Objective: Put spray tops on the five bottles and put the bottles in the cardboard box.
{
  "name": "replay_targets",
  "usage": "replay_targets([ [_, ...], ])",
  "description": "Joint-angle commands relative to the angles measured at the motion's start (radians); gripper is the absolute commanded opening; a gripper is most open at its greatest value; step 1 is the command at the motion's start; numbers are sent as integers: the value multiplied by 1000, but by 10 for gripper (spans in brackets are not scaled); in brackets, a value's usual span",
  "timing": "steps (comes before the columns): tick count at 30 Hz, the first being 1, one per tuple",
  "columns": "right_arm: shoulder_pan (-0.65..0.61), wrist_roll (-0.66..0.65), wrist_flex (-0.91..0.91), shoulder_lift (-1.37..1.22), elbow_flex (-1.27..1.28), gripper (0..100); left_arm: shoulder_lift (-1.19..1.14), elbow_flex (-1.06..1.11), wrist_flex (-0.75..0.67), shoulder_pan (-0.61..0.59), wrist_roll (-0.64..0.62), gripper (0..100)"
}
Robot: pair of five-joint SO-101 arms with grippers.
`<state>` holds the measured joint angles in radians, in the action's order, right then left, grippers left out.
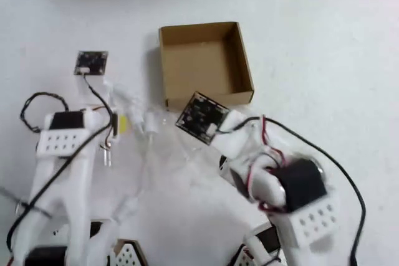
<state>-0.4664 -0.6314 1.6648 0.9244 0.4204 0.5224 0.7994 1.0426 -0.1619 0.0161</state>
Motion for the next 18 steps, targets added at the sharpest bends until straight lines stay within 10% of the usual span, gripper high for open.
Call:
replay_targets([
  [1, 15, 9, -36, 73, -71, 17, 236, -41, 12, 12, -2, 24],
  [11, 236, 37, -377, 134, -25, 16, 483, -37, -129, 77, -6, 23],
  [18, 282, 532, -605, 147, -11, 16, 564, -35, -167, 318, -6, 22],
])
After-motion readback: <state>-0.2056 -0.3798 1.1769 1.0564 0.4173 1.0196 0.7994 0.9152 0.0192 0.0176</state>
